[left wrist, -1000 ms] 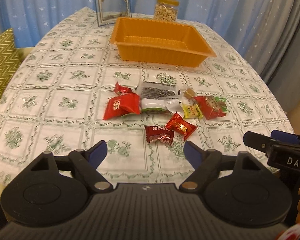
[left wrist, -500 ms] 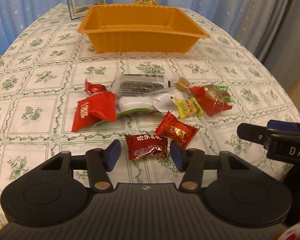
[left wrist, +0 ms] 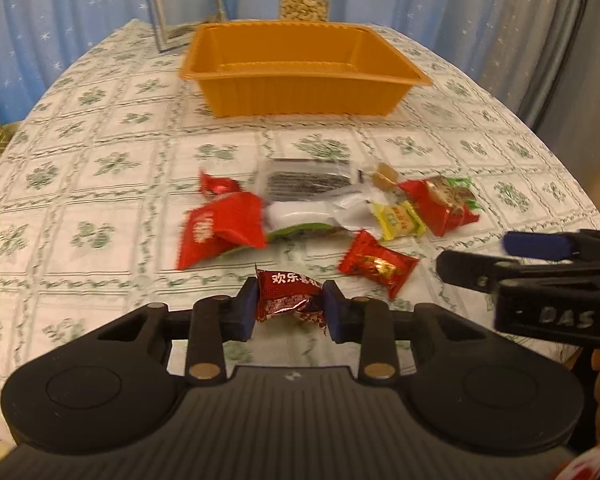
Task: Organize snacks
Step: 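Carry both red candies over the orange tray with both tools, then open the left tool over the tray while the right tool releases its candy, then move both tools back toward the remaining snack pile, then grasp the red pastry packet with the left tool while the right tool grasps the gold bar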
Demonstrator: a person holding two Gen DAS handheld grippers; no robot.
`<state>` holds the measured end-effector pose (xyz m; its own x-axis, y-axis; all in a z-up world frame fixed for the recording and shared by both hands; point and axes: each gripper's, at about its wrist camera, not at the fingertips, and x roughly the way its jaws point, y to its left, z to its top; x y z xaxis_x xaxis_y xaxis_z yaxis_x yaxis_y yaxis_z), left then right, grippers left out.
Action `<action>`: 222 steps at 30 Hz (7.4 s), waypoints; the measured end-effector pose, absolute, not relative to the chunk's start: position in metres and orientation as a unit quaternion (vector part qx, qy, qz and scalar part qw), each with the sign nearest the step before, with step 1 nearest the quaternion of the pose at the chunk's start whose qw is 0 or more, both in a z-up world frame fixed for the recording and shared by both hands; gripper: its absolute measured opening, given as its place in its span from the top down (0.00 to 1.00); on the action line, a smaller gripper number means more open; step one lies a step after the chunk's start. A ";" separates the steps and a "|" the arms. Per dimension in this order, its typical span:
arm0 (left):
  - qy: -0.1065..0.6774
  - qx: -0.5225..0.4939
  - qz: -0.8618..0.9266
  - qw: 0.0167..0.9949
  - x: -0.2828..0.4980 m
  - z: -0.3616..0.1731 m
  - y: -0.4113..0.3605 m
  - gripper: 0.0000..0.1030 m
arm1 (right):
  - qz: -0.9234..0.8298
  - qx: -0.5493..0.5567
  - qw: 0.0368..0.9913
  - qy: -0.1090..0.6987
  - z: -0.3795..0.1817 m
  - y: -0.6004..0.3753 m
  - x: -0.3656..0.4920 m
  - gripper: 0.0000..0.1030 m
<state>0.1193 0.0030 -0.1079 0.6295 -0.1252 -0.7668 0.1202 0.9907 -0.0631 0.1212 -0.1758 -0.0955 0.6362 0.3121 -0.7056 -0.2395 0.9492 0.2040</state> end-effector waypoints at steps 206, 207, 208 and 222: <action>0.437 -0.094 -0.069 0.892 0.177 -0.114 0.059 0.65 | 0.104 0.052 0.913 0.390 -0.096 -0.188 0.163 0.42; 0.435 -0.095 -0.068 0.893 0.176 -0.114 0.059 0.65 | 0.106 0.049 0.914 0.389 -0.097 -0.187 0.163 0.42; 0.434 -0.095 -0.065 0.893 0.175 -0.113 0.059 0.66 | 0.108 0.046 0.914 0.389 -0.097 -0.185 0.164 0.42; 0.415 -0.086 -0.053 0.904 0.162 -0.093 0.060 0.66 | 0.122 0.007 0.910 0.395 -0.106 -0.172 0.171 0.75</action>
<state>0.1623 0.0597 -0.0926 0.6496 -0.1669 -0.7417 0.0248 0.9798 -0.1986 0.1709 -0.1720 -0.1065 0.6577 0.2280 -0.7180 -0.2164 0.9701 0.1098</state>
